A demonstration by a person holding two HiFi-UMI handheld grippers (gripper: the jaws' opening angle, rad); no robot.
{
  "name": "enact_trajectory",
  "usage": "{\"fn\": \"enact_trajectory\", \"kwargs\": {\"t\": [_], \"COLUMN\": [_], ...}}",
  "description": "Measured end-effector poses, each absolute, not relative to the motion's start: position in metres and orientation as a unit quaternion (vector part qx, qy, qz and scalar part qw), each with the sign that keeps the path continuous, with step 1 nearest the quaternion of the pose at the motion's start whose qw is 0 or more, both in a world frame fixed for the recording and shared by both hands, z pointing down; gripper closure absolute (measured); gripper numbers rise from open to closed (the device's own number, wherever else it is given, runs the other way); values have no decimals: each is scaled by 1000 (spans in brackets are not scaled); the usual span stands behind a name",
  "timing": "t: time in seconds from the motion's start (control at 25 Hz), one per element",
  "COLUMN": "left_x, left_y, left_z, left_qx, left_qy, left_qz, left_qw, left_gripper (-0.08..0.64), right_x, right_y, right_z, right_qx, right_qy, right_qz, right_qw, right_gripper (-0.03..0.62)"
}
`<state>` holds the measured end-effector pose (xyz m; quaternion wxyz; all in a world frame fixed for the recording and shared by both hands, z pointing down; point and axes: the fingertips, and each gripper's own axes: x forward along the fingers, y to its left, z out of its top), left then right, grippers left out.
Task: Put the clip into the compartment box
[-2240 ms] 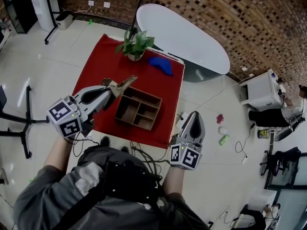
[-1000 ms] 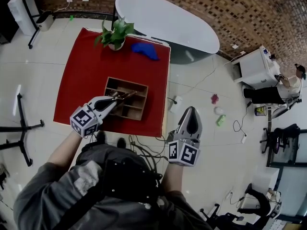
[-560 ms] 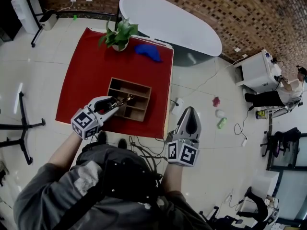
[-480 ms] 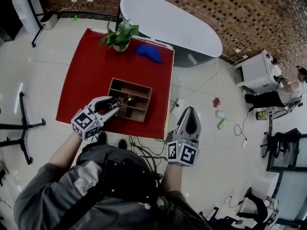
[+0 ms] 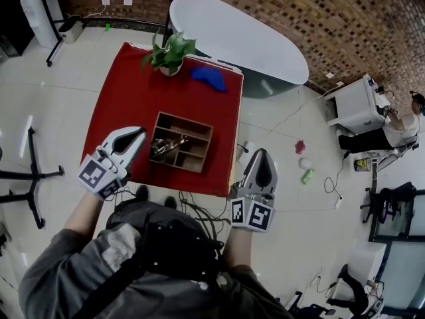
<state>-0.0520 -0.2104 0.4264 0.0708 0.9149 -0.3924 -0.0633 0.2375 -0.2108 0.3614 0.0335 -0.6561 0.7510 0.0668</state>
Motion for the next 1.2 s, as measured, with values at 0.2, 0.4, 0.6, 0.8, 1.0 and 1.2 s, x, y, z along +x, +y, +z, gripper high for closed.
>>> {"fn": "enact_trajectory", "kwargs": {"t": [0.2, 0.4, 0.6, 0.8, 1.0, 1.2], "left_x": [-79, -85, -86, -89, -89, -86], "left_y": [-216, -216, -214, -215, -214, -214], "left_z": [387, 379, 380, 387, 390, 387], "left_qx": [904, 899, 898, 895, 897, 898], "left_qy": [-415, -426, -430, -438, -436, -434], "left_qz": [-94, -90, -82, -71, -52, -61], "left_qw": [47, 38, 40, 48, 44, 45], "left_gripper": [523, 523, 523, 523, 523, 523], "right_x": [215, 197, 191, 194, 197, 203], "right_y": [-217, -221, -225, -225, -225, -222], "right_z": [373, 378, 383, 389, 390, 393], "right_qx": [-639, -623, -615, -615, -619, -622], "right_qy": [767, 781, 787, 788, 784, 781], "right_qz": [50, 49, 45, 37, 35, 31], "right_qw": [8, -5, -16, -27, -31, -35], "right_gripper": [568, 568, 568, 568, 568, 568]}}
